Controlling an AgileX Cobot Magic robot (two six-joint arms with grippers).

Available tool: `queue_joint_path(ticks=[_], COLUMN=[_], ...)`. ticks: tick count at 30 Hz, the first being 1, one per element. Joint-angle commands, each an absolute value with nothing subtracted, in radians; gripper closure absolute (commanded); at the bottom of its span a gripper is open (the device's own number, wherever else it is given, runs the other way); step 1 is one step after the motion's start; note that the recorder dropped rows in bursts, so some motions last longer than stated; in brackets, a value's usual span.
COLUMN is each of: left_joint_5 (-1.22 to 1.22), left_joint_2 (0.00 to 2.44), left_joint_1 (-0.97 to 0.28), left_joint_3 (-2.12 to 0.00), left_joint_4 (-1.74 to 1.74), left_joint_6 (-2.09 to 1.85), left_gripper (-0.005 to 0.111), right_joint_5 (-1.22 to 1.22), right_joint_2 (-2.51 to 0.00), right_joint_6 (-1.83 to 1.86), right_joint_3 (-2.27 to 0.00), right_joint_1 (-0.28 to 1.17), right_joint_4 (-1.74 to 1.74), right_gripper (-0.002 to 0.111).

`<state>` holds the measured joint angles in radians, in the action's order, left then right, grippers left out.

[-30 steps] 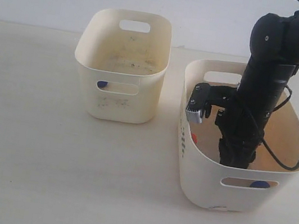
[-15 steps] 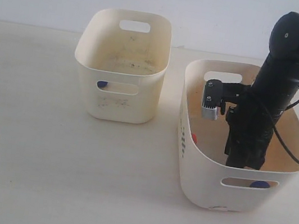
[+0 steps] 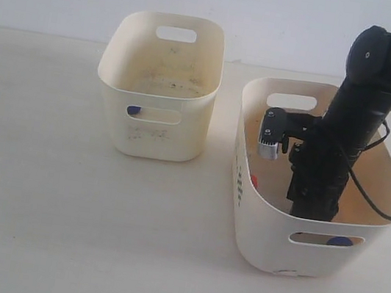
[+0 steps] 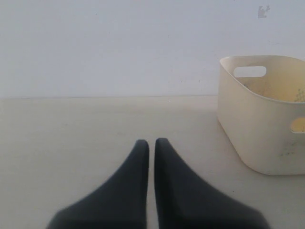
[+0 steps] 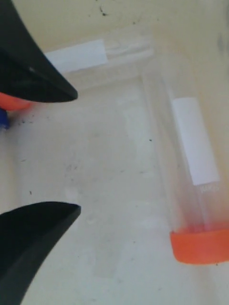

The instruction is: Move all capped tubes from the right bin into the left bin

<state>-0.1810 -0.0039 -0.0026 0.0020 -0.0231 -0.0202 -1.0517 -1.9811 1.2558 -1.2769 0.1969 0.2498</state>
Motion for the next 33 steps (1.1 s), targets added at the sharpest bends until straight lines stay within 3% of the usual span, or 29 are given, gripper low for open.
queue_joint_path(ticks=[1,17,28,30,33], left_joint_5=[-0.175,-0.175,-0.175,-0.175,-0.175], left_joint_2=[0.0,0.0,0.0,0.0,0.0], left_joint_1=[-0.01,-0.01,-0.01,-0.01,-0.01], left_joint_3=[0.0,0.0,0.0,0.0,0.0], left_joint_4=[-0.026,-0.026,-0.026,-0.026,-0.026], left_joint_6=[-0.016,-0.016,-0.016,-0.016,-0.016], left_gripper=[0.103,0.103,0.103,0.103,0.103], right_joint_5=[-1.054,-1.114,-0.959,-0.936,-0.932], right_joint_2=[-1.994,-2.034,-2.049,-2.049,-2.049], right_joint_6=[1.265,1.265,1.265,1.197,1.162], right_joint_3=[-1.276,-1.276,-1.199,-1.199,-1.199], right_joint_1=[0.192,0.23,0.23,0.23,0.23], right_joint_4=[0.261,0.296,0.262,0.234,0.196], right_gripper=[0.049,0.049,0.049,0.051,0.065])
